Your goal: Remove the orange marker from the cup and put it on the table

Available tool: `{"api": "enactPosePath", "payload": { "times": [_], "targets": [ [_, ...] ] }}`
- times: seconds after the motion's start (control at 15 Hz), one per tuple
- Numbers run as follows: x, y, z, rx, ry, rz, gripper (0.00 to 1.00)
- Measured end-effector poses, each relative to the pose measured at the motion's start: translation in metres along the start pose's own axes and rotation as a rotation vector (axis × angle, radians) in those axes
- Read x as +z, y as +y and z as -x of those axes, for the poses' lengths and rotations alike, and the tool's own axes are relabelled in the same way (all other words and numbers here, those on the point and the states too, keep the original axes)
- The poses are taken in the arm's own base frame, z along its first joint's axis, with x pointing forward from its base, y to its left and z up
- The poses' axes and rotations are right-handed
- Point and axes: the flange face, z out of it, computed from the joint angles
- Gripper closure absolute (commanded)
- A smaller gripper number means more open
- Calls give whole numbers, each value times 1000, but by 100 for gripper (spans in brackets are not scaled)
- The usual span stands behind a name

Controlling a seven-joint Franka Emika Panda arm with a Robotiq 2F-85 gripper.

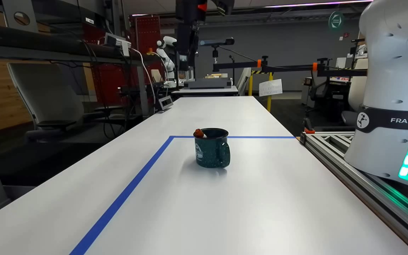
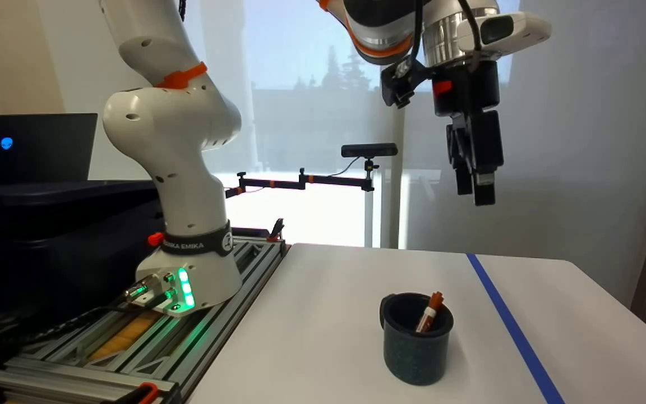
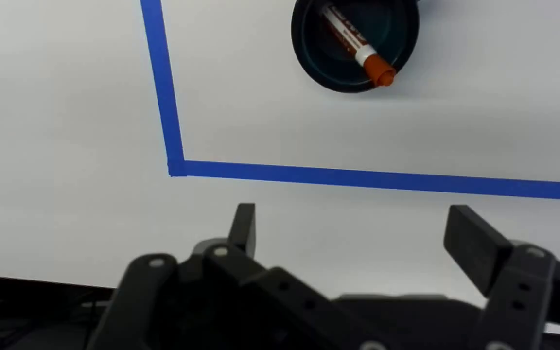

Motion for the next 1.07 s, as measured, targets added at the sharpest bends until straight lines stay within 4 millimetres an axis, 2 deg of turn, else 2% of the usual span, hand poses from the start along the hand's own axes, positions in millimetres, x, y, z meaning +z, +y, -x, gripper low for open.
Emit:
{"api": "enactPosePath", "payload": {
  "times": [0.2,0.53,1.07],
  "targets": [
    [22,9,12,-112,35,-74,0],
    [66,24,46,-236,31,-233,0],
    [71,23,52,-304,25,-247,0]
  ]
}}
